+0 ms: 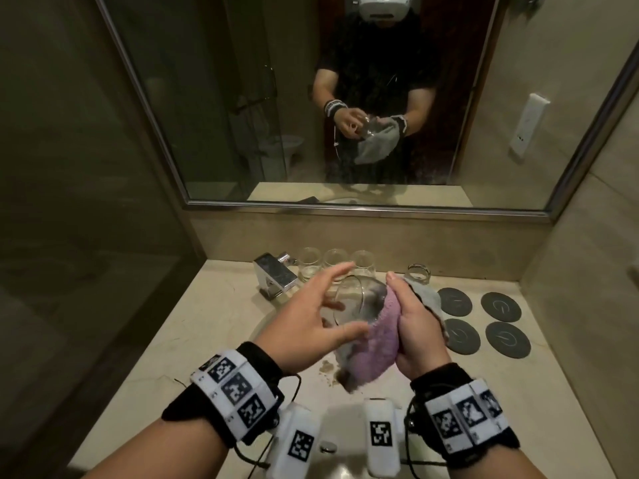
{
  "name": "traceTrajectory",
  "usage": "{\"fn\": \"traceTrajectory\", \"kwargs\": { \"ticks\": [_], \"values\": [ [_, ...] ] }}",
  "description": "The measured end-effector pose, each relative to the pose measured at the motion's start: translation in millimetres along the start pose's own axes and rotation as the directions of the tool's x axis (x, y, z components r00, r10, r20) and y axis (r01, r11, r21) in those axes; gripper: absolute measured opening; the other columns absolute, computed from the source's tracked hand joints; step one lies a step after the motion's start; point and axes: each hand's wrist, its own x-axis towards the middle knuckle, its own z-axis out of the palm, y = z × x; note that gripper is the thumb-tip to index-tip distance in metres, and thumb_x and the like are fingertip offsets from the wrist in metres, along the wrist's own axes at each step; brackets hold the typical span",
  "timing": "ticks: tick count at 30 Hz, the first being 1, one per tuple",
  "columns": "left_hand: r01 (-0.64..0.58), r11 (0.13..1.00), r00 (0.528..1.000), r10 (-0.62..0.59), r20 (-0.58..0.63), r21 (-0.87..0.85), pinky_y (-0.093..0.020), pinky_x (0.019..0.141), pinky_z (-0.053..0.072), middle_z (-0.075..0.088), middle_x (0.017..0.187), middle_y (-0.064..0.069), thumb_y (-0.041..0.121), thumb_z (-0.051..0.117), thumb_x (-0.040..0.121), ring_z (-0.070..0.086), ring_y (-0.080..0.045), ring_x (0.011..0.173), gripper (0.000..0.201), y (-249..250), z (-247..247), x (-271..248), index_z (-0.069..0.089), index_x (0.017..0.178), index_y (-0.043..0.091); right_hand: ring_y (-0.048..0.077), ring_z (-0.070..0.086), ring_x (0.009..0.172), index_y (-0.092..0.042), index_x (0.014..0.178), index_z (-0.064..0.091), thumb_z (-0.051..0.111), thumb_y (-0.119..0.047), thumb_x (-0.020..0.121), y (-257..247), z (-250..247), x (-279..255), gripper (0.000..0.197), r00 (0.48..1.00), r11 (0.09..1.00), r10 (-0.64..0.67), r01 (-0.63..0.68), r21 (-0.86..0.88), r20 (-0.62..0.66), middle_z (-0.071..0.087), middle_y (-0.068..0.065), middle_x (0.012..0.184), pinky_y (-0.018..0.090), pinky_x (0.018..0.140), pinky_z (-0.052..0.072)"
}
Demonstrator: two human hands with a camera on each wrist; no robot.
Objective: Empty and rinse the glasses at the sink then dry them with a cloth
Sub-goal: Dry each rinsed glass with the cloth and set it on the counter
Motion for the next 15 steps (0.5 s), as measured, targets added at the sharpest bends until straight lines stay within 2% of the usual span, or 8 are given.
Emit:
{"fn": "traceTrajectory", "kwargs": {
  "ticks": [2, 4, 6, 8, 9, 11, 13, 15],
  "values": [
    [0.199, 0.951, 0.980, -0.200, 0.020, -0.237, -0.033, 0.072, 0.060, 0.053, 0.128, 0.013, 0.067, 0.061, 0.075, 0.069, -0.009, 0.088, 0.074, 0, 1, 2, 0.040, 0.139, 0.035, 0.023, 0.068, 0.104, -0.022, 0.105, 0.074, 0.045, -0.059, 0.092, 10, -1, 0, 0.048, 0.991, 0.976, -0.109, 0.092, -0.197, -0.082, 0.073, 0.005, 0.107, 0.043, 0.096, 0.048],
    [0.226, 0.942, 0.973, -0.230, 0.014, -0.248, -0.042, 0.073, 0.061, 0.058, 0.122, 0.005, 0.069, 0.059, 0.073, 0.071, -0.017, 0.083, 0.071, -2, 1, 4, 0.049, 0.131, 0.029, 0.019, 0.064, 0.113, -0.027, 0.110, 0.071, 0.049, -0.069, 0.085, 18, -4, 0, 0.053, 0.972, 0.924, -0.222, 0.186, -0.334, -0.072, 0.071, -0.002, 0.114, 0.047, 0.103, 0.044],
    [0.068, 0.997, 0.998, -0.068, 0.000, -0.033, -0.034, 0.085, 0.057, 0.055, 0.128, 0.012, 0.066, 0.065, 0.074, 0.065, -0.010, 0.099, 0.070, -2, 1, -1, 0.048, 0.133, 0.033, 0.022, 0.067, 0.105, -0.024, 0.102, 0.074, 0.052, -0.069, 0.083, 14, -2, 0, 0.053, 0.980, 0.946, -0.158, 0.115, -0.303, -0.122, 0.073, 0.002, 0.108, 0.048, 0.097, 0.048],
    [-0.140, 0.967, 0.990, 0.142, 0.006, 0.213, -0.018, 0.095, 0.046, 0.048, 0.138, 0.018, 0.048, 0.073, 0.080, 0.053, 0.001, 0.114, 0.067, -4, 1, -3, 0.043, 0.139, 0.035, 0.026, 0.070, 0.090, -0.016, 0.092, 0.077, 0.056, -0.055, 0.088, 9, -2, 3, 0.044, 0.992, 0.995, 0.038, -0.048, -0.084, -0.122, 0.073, 0.012, 0.100, 0.043, 0.086, 0.054],
    [-0.158, 0.963, 0.987, 0.158, 0.015, 0.217, -0.015, 0.094, 0.045, 0.045, 0.140, 0.020, 0.042, 0.075, 0.081, 0.051, 0.004, 0.116, 0.068, -6, 1, -3, 0.042, 0.140, 0.037, 0.029, 0.070, 0.090, -0.013, 0.094, 0.077, 0.055, -0.049, 0.091, 6, -1, 3, 0.041, 0.994, 0.997, 0.072, -0.073, -0.022, -0.077, 0.072, 0.016, 0.102, 0.043, 0.087, 0.055],
    [-0.002, 0.999, 1.000, 0.002, 0.010, 0.035, -0.023, 0.089, 0.053, 0.045, 0.137, 0.023, 0.043, 0.076, 0.079, 0.058, 0.000, 0.108, 0.069, -5, 1, -3, 0.040, 0.138, 0.043, 0.028, 0.068, 0.104, -0.019, 0.103, 0.075, 0.048, -0.052, 0.094, 7, 0, 0, 0.044, 0.998, 0.990, 0.031, -0.038, -0.134, -0.053, 0.072, 0.012, 0.109, 0.047, 0.098, 0.048],
    [0.217, 0.953, 0.976, -0.209, 0.059, -0.210, -0.034, 0.080, 0.059, 0.050, 0.133, 0.015, 0.056, 0.070, 0.075, 0.069, -0.013, 0.095, 0.070, -6, 1, 0, 0.042, 0.137, 0.038, 0.016, 0.066, 0.107, -0.029, 0.100, 0.075, 0.043, -0.057, 0.093, 10, 4, -6, 0.043, 0.988, 0.943, -0.133, 0.102, -0.316, -0.078, 0.074, -0.003, 0.105, 0.032, 0.094, 0.049],
    [0.279, 0.912, 0.960, -0.274, 0.061, -0.300, -0.041, 0.077, 0.061, 0.055, 0.127, 0.008, 0.060, 0.065, 0.073, 0.072, -0.021, 0.086, 0.066, -8, 1, 1, 0.045, 0.131, 0.035, 0.008, 0.064, 0.109, -0.031, 0.103, 0.072, 0.048, -0.061, 0.089, 13, 5, -8, 0.041, 0.963, 0.893, -0.261, 0.217, -0.394, -0.061, 0.072, -0.008, 0.108, 0.026, 0.093, 0.049]
  ]
}}
